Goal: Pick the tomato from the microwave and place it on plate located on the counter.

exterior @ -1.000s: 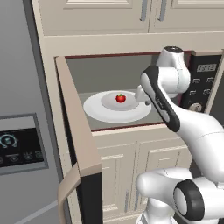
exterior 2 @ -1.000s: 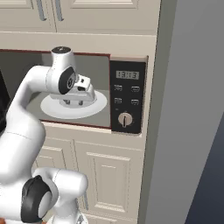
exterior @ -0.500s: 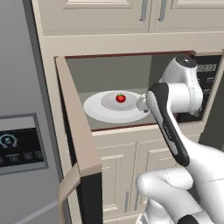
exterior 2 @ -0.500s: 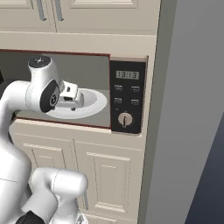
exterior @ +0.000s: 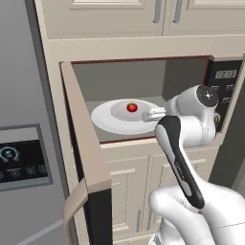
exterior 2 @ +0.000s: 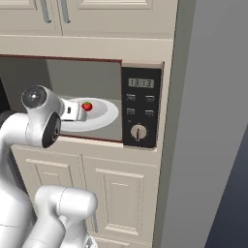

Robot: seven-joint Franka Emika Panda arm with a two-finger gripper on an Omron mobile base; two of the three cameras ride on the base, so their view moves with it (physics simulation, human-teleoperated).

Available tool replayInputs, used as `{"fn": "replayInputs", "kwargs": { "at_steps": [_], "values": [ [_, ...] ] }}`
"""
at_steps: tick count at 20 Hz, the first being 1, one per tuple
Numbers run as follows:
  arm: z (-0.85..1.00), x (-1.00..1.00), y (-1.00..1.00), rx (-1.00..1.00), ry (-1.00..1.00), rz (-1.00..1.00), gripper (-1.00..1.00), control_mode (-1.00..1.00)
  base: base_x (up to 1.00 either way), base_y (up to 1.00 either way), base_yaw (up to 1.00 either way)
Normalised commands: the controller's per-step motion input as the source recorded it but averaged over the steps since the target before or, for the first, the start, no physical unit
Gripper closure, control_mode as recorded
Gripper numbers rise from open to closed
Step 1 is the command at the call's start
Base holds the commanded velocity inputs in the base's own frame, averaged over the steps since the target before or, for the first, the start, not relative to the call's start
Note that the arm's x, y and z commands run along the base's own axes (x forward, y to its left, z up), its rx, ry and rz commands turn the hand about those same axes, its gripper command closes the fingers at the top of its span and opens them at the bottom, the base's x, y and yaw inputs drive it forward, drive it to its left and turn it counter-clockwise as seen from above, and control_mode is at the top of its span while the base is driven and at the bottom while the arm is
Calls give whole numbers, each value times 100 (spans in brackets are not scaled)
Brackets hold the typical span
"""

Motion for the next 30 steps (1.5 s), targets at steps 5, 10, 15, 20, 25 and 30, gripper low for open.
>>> {"fn": "replayInputs", "kwargs": {
  "at_steps": [5, 10, 15, 20, 25, 30],
  "values": [
    [29, 37, 4, 3, -6, 0, -100, -100, 0, 0, 0],
    [41, 27, 0, 0, 1, 0, -100, -100, 0, 0, 0],
    [12, 43, 2, -3, 6, 0, -100, -100, 0, 0, 0],
    [-23, 23, 0, -2, 0, 0, -100, -100, 0, 0, 0],
    [-34, 19, 0, -1, 0, 0, -100, -100, 0, 0, 0],
    [-20, 25, 2, -1, 1, 0, -100, -100, 0, 0, 0]
  ]
}}
